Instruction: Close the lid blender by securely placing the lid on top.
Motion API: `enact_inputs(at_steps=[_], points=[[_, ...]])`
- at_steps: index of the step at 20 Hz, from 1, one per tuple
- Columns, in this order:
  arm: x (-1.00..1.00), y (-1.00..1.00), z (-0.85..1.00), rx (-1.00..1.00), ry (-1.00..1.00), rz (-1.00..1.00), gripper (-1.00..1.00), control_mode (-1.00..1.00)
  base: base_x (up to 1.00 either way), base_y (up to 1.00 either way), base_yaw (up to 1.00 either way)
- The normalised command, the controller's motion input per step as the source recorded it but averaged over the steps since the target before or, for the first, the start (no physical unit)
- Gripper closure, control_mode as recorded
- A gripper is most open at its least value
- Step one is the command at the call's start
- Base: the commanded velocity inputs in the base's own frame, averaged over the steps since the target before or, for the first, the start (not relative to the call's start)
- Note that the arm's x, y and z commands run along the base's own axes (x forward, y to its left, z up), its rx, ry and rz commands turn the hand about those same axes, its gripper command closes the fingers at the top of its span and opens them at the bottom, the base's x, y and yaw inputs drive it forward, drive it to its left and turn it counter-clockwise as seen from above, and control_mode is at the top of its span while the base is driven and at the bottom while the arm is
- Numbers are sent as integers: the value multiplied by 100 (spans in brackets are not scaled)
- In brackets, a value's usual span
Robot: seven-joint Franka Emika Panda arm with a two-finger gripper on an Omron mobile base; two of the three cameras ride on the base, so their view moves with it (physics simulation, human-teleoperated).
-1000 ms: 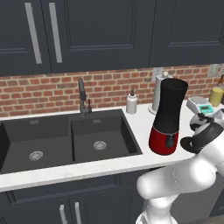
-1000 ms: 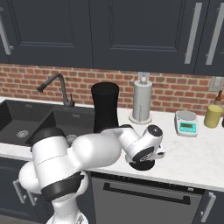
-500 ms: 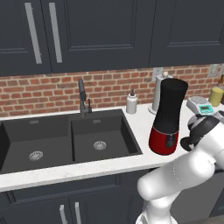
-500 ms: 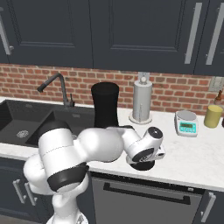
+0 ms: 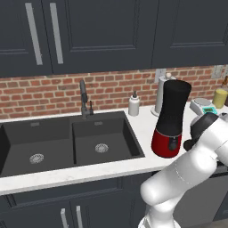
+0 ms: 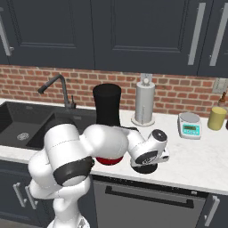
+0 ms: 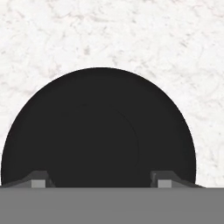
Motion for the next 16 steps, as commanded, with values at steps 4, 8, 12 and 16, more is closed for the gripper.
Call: enact_inputs(at_steps=[4,8,12,16], points=[[12,0,-13,0,0,1,-100,-100,0,0,0],[12,0,-14,0,0,0,-100,-100,0,0,0],[9,2,-13,0,0,0,-100,-100,0,0,0],[7,9,-13,0,0,0,-100,-100,0,0,0]])
